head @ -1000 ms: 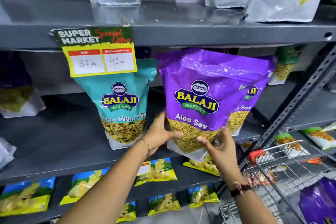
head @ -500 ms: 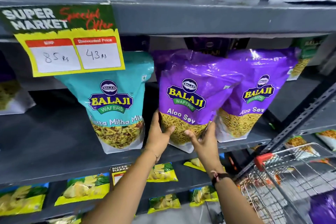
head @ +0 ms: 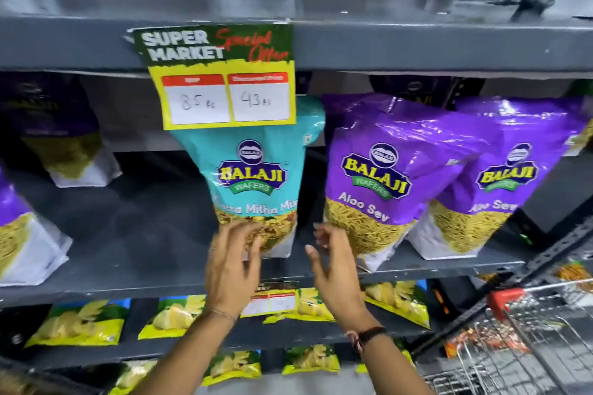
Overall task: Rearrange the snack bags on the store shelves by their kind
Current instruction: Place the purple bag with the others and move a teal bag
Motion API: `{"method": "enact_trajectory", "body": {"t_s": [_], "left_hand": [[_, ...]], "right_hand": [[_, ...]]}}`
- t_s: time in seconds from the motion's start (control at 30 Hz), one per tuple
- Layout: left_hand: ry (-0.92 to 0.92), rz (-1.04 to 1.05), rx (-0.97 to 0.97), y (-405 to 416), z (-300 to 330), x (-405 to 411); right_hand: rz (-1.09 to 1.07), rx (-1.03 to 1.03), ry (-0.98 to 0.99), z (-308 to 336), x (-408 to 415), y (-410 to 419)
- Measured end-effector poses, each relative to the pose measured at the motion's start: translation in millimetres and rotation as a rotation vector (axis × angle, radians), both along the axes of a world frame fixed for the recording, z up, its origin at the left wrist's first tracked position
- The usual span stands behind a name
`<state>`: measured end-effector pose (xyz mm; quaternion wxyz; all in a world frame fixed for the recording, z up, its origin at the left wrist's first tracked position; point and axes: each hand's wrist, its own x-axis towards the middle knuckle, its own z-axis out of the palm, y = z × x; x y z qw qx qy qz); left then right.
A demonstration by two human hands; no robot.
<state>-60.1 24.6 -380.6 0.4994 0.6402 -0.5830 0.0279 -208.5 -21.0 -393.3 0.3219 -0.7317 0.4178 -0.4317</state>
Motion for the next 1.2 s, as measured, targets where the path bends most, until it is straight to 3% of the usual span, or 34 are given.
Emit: {"method": "enact_trajectory", "body": {"t_s": [0.1, 0.17, 0.3, 0.43, 0.8, 1.2], "left_hand": [[0.109, 0.171, 0.139, -0.9, -1.9, 42.2], [0.309, 0.065, 0.350, -8.6, -5.4, 63.7], [0.471, -0.233, 0.580, -25.7, 1.0, 70.6], [0.529, -0.122, 0.534, -28.3, 8.5, 67.3], [0.475, -0.081, 0.550, 50.4, 31.3, 63.2], [0.301, -0.289, 0.418, 117.6, 112.8, 26.1]], "right_hand": [[0.154, 0.185, 0.066, 1.2, 25.5, -16.8], [0.204, 0.286, 0.090, 4.7, 38.3, -31.7], [0.259, 0.424, 0.128, 13.9, 47.8, -50.9], [0.165, 0.397, 0.106, 16.7, 49.0, -44.0], [0.191, 0.322, 0.084, 35.2, 29.8, 34.5], [0.159, 0.149, 0.073, 114.7, -21.1, 107.9]]}}
